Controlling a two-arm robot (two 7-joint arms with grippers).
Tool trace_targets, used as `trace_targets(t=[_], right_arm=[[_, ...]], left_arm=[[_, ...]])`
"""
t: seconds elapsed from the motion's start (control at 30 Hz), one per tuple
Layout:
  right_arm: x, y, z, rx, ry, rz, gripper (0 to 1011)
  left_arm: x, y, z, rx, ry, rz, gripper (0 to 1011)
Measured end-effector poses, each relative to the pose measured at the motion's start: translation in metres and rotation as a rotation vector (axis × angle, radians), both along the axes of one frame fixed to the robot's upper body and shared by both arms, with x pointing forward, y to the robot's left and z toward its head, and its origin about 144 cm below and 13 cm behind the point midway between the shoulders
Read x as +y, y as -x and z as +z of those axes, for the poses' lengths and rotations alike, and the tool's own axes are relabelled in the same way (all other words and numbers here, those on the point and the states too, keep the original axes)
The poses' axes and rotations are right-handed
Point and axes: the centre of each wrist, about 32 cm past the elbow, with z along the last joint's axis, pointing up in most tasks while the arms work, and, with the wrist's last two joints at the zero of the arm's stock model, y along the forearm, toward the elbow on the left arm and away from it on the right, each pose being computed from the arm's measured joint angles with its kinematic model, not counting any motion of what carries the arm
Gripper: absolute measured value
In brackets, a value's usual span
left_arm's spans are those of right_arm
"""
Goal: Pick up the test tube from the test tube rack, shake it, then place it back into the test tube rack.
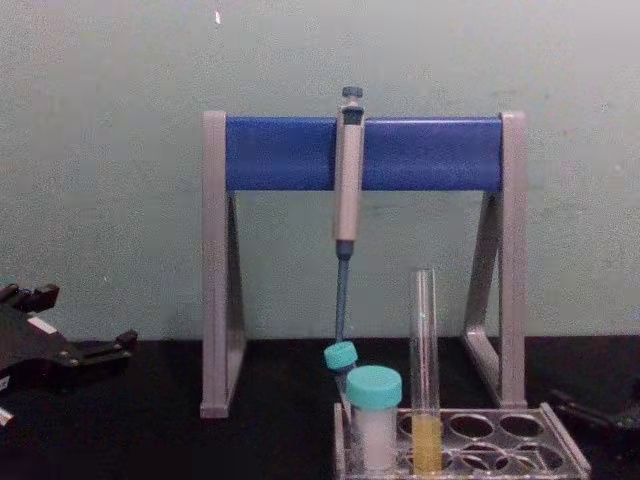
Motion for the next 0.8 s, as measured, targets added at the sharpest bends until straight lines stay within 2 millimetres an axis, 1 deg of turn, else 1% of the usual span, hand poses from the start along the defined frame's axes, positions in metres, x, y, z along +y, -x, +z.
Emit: trace_targets(t=[0.8], right_arm=[[-0.0001, 0.0, -0.0001, 0.001, 0.001, 0.001, 1000]], left_arm=[[0.0, 0.0, 0.0, 0.0, 0.0, 0.0, 1001]])
